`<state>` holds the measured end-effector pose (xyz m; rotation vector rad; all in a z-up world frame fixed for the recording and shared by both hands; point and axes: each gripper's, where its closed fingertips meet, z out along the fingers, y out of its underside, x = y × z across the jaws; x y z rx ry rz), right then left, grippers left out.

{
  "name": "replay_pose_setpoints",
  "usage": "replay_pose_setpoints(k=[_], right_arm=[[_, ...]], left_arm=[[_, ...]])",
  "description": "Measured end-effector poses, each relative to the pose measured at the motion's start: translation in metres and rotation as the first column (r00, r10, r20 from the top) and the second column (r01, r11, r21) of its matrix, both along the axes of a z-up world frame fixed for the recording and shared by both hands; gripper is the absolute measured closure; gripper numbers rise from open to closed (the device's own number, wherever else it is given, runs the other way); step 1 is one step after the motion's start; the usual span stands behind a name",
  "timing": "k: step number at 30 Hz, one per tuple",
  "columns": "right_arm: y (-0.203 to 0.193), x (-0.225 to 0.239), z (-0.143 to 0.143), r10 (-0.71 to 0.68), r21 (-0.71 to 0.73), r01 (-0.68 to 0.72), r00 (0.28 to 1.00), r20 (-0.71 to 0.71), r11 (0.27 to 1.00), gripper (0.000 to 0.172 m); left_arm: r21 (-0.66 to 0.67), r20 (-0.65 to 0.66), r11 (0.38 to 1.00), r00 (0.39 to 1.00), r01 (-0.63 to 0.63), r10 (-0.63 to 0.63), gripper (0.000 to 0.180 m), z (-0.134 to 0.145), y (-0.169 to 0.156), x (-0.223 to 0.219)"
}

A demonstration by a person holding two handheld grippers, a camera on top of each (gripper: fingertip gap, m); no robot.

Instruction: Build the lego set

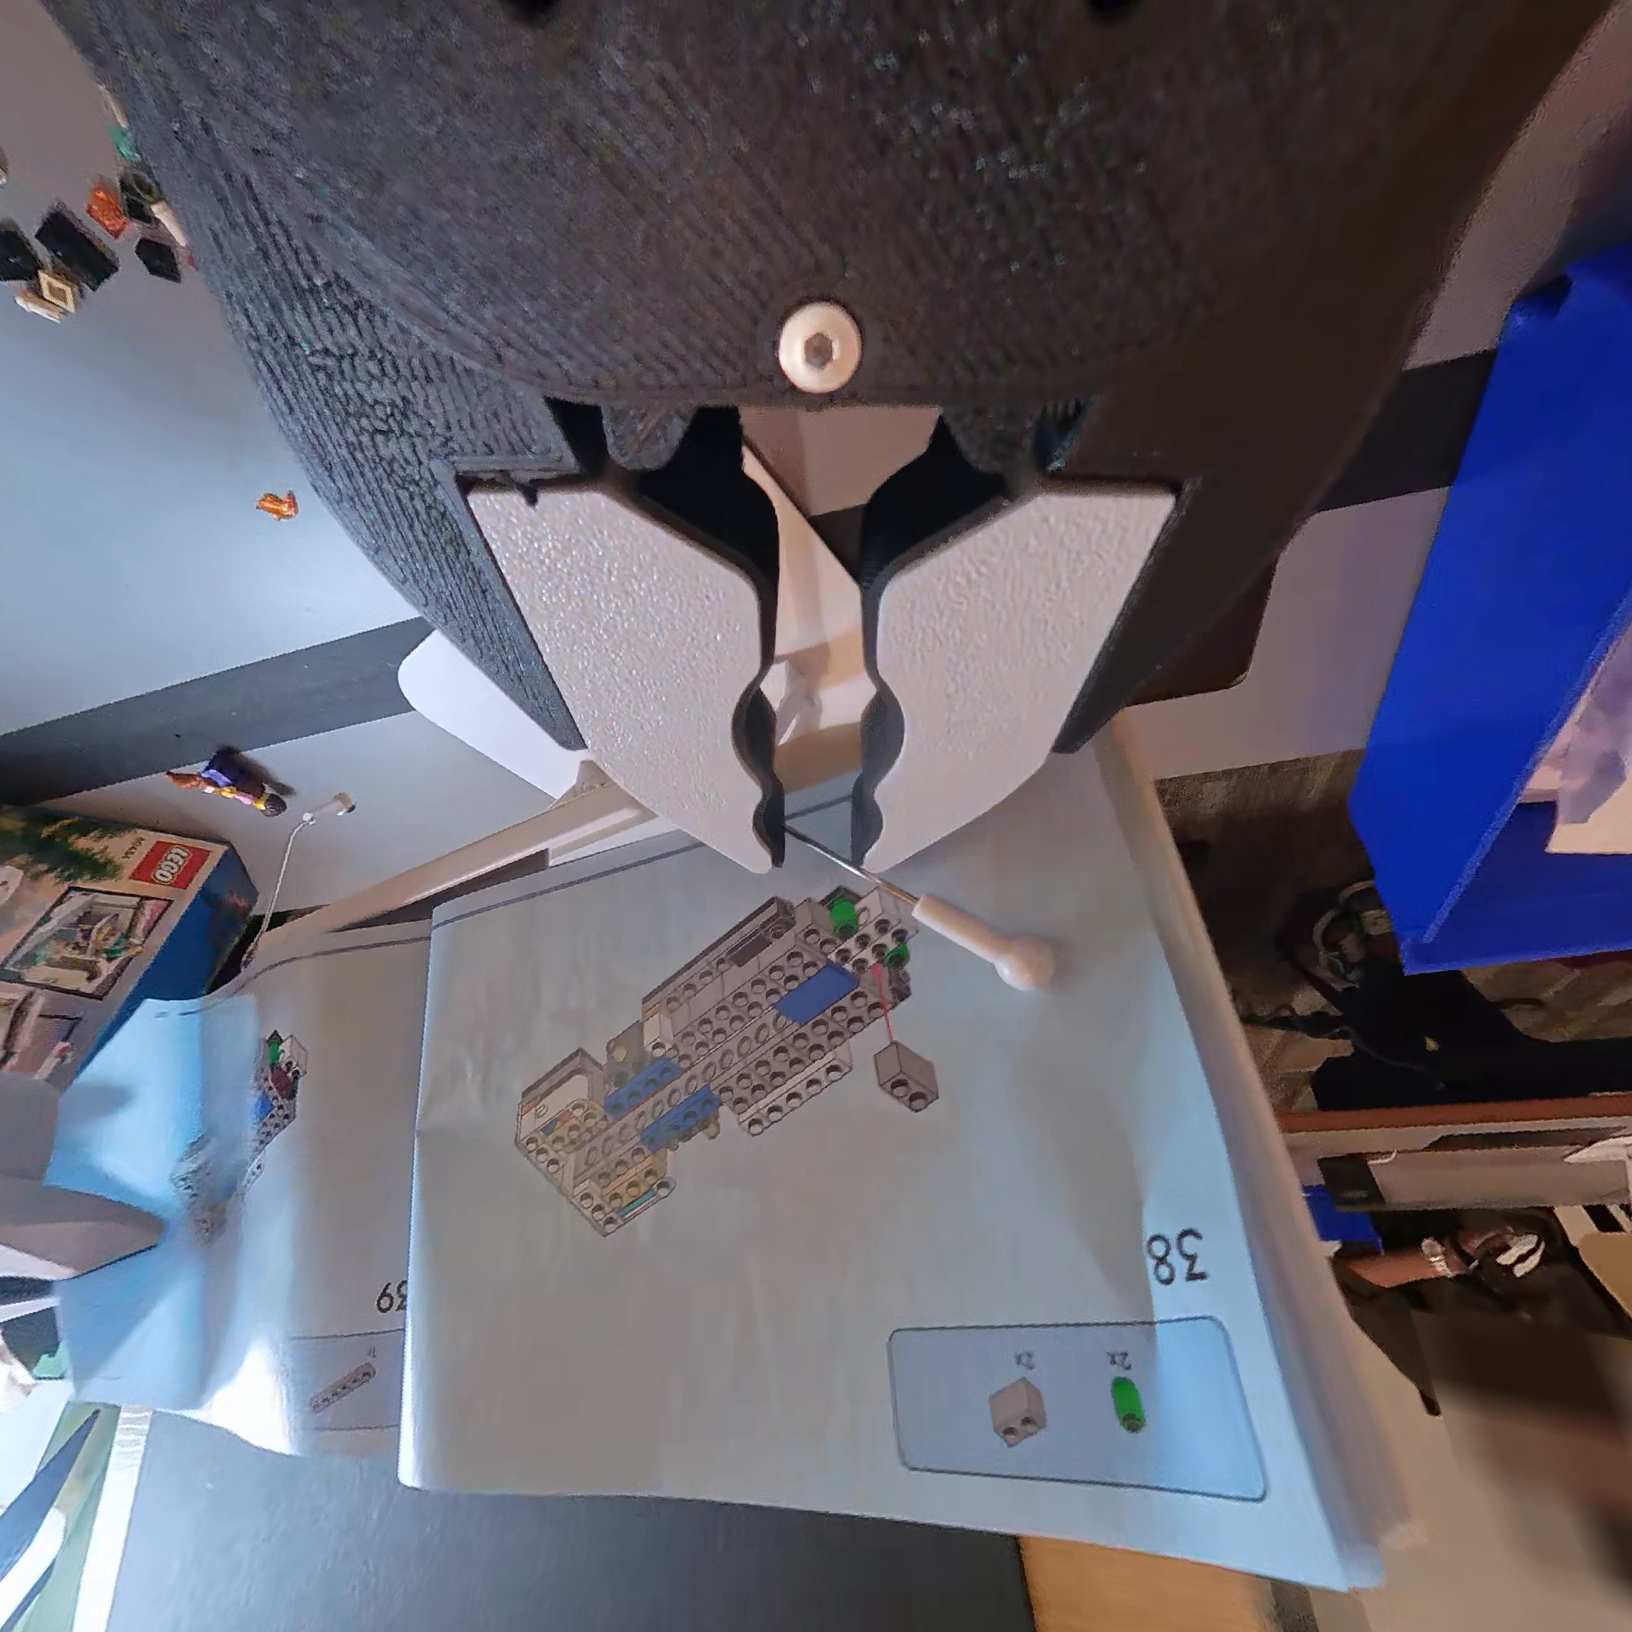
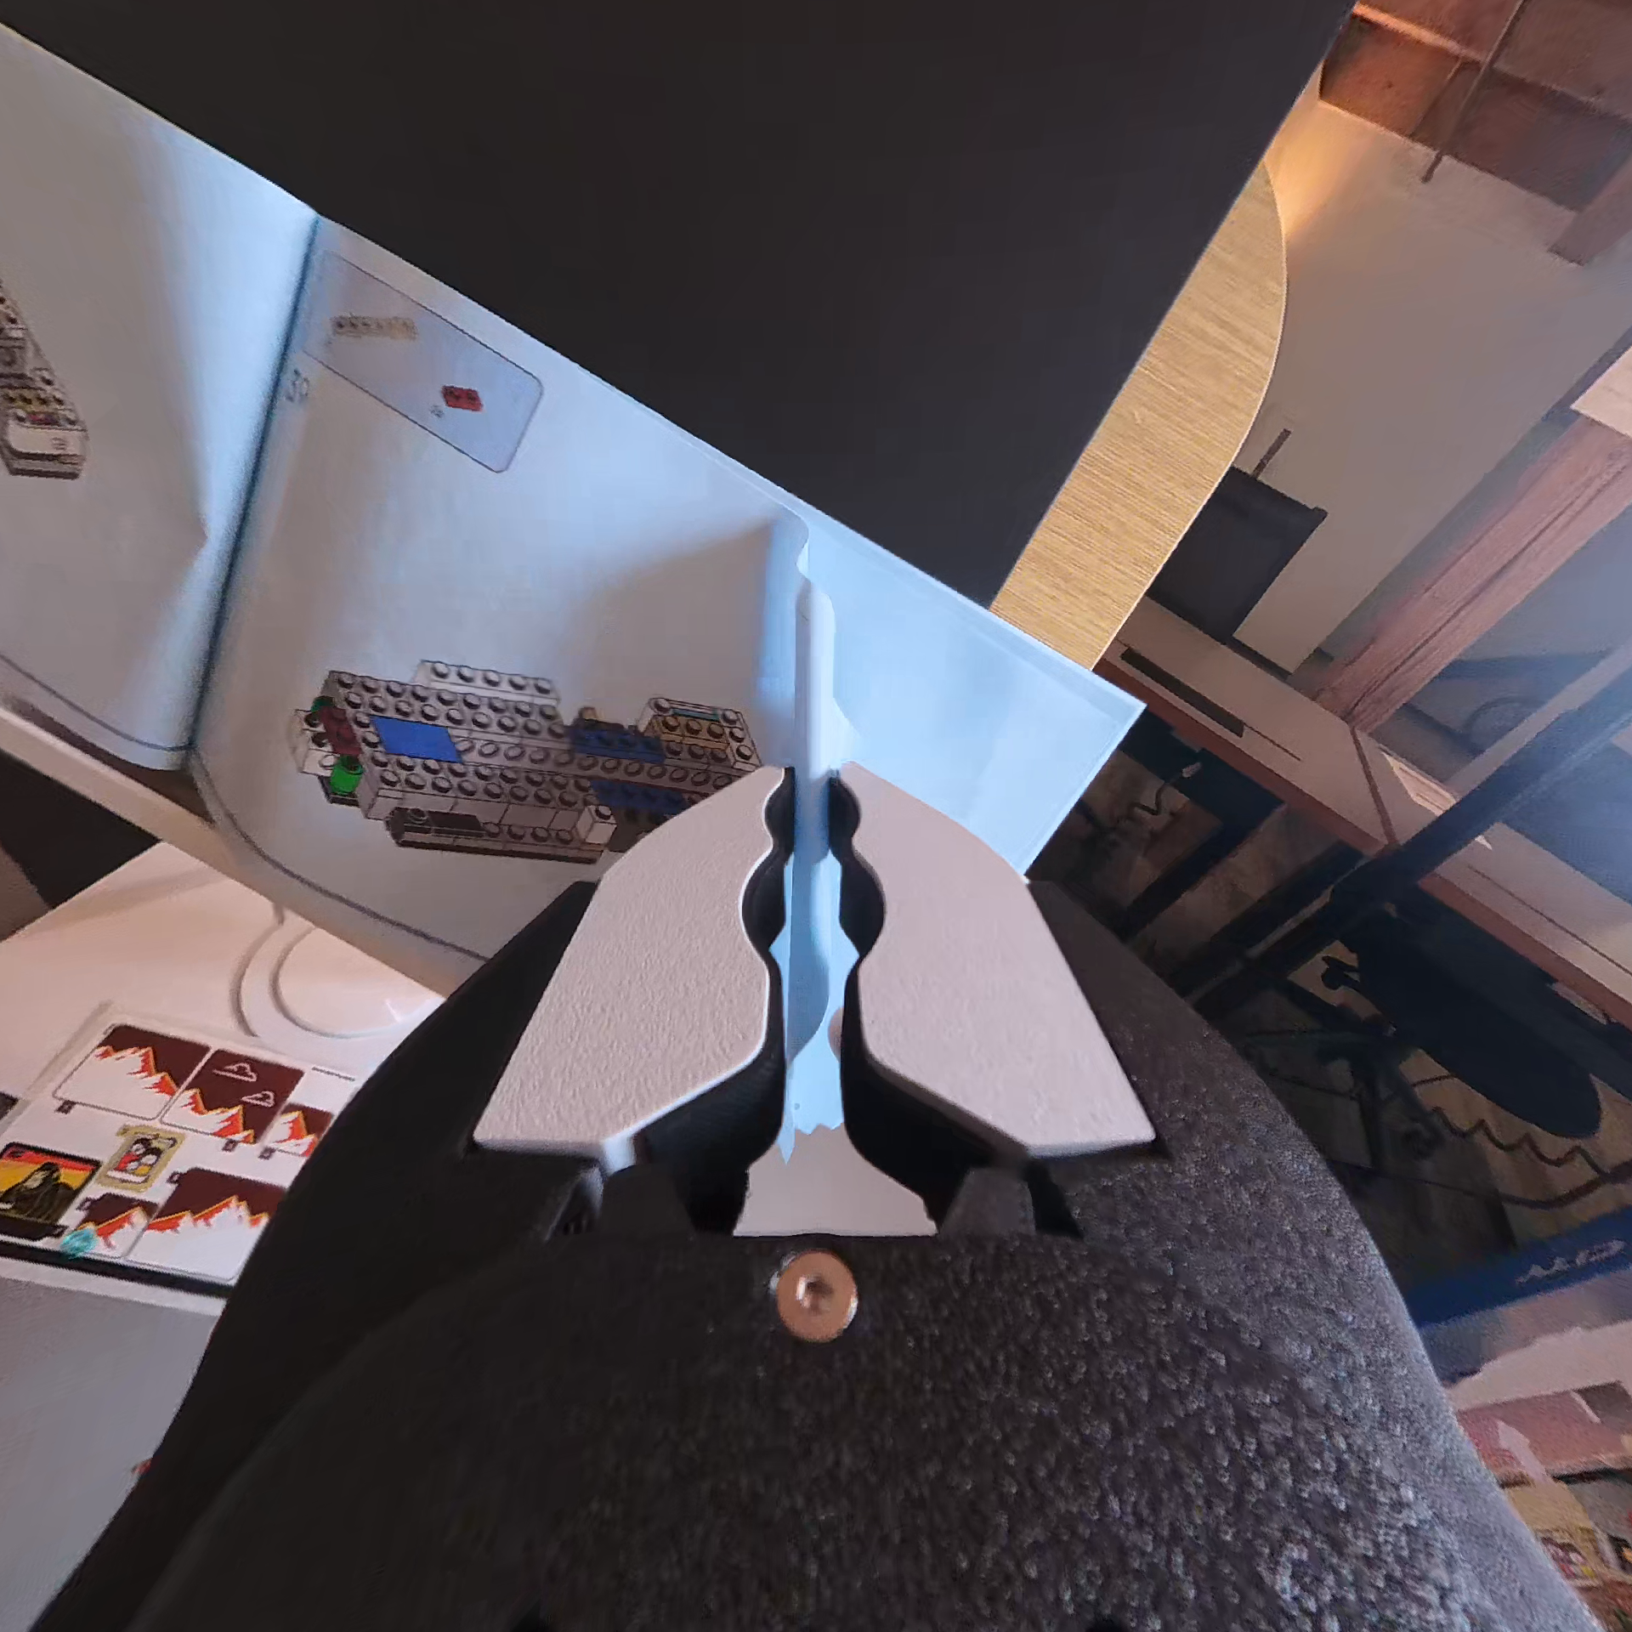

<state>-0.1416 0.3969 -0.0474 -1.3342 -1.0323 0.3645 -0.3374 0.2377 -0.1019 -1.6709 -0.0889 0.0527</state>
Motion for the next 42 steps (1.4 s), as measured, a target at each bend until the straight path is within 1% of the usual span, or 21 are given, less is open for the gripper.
replay_pose_setpoints(k=[3,5,7,9,12,15,17,18,19,21,24,25,27,29,31,34,37,38,40,41,42], right_arm=[[-0.022,0.001,0.002,0.072,0.008,-0.073,0.997,0.003,0.997,0.167],[-0.042,0.000,0.000,0.148,-0.006,-0.148,0.989,0.015,0.989,0.167],[-0.068,-0.006,-0.001,0.254,-0.007,-0.254,0.967,0.034,0.967,0.167],[-0.095,-0.017,-0.001,0.358,-0.019,-0.358,0.932,0.053,0.934,0.167],[-0.132,-0.039,-0.003,0.473,-0.045,-0.471,0.876,0.091,0.881,0.165],[-0.164,-0.059,-0.007,0.569,-0.072,-0.564,0.812,0.133,0.822,0.159],[-0.181,-0.066,-0.013,0.625,-0.102,-0.617,0.764,0.160,0.780,0.153],[-0.190,-0.066,-0.016,0.657,-0.119,-0.646,0.736,0.166,0.754,0.149],[-0.199,-0.064,-0.018,0.684,-0.131,-0.671,0.711,0.166,0.730,0.146],[-0.213,-0.055,-0.019,0.722,-0.134,-0.709,0.675,0.151,0.692,0.136],[-0.219,-0.032,-0.005,0.758,-0.137,-0.749,0.651,0.027,0.648,0.139],[-0.210,-0.026,-0.001,0.745,-0.136,-0.739,0.668,-0.009,0.660,0.140],[-0.177,-0.020,0.002,0.658,-0.121,-0.656,0.753,-0.028,0.745,0.147],[-0.140,-0.022,-0.005,0.541,-0.101,-0.536,0.841,0.021,0.838,0.151],[-0.115,-0.030,-0.016,0.440,-0.051,-0.437,0.891,0.112,0.898,0.154],[-0.106,-0.055,-0.028,0.394,0.008,-0.404,0.896,0.204,0.915,0.154],[-0.105,-0.076,-0.035,0.372,0.014,-0.386,0.896,0.242,0.922,0.153],[-0.104,-0.079,-0.036,0.360,0.021,-0.377,0.898,0.251,0.926,0.153],[-0.104,-0.082,-0.038,0.351,0.025,-0.368,0.902,0.253,0.929,0.153],[-0.104,-0.082,-0.039,0.347,0.020,-0.363,0.903,0.254,0.931,0.153],[-0.103,-0.082,-0.041,0.340,0.019,-0.357,0.904,0.258,0.934,0.153]], left_arm=[[0.068,-0.038,0.994,0.996,-0.081,0.084,0.164,0.013,-0.022,-0.011],[0.098,-0.106,0.992,0.991,-0.073,0.083,0.161,0.025,-0.033,-0.003],[0.086,-0.100,0.993,0.993,0.077,-0.068,0.162,0.031,-0.032,0.030],[0.072,-0.026,0.965,0.967,0.253,-0.252,0.157,0.038,-0.027,0.071],[0.123,0.142,0.887,0.877,0.445,-0.460,0.149,0.057,-0.016,0.118],[0.149,0.289,0.834,0.783,0.531,-0.551,0.139,0.064,0.002,0.136],[0.204,0.383,0.774,0.678,0.600,-0.627,0.146,0.069,0.005,0.143],[0.212,0.414,0.785,0.674,0.582,-0.612,0.150,0.069,0.009,0.138],[0.213,0.419,0.799,0.686,0.562,-0.594,0.163,0.068,0.012,0.132],[0.233,0.408,0.788,0.678,0.570,-0.611,0.179,0.070,0.009,0.128],[0.209,0.340,0.815,0.742,0.540,-0.579,0.180,0.069,0.004,0.114],[0.202,0.314,0.818,0.755,0.539,-0.575,0.180,0.069,0.001,0.111],[0.179,0.287,0.820,0.768,0.544,-0.572,0.180,0.070,-0.002,0.106],[0.173,0.264,0.828,0.785,0.533,-0.561,0.180,0.074,-0.005,0.100],[0.176,0.247,0.826,0.788,0.535,-0.563,0.180,0.081,-0.008,0.097],[0.183,0.214,0.823,0.795,0.538,-0.568,0.178,0.096,-0.015,0.095],[0.229,0.143,0.764,0.755,0.603,-0.640,0.174,0.119,-0.037,0.102],[0.244,0.109,0.788,0.791,0.566,-0.602,0.173,0.124,-0.041,0.092],[0.249,0.075,0.887,0.905,0.389,-0.418,0.178,0.119,-0.040,0.049],[0.193,0.109,0.941,0.947,0.277,-0.301,0.178,0.104,-0.036,0.022],[0.127,0.166,0.971,0.961,0.203,-0.222,0.174,0.084,-0.033,0.000]])
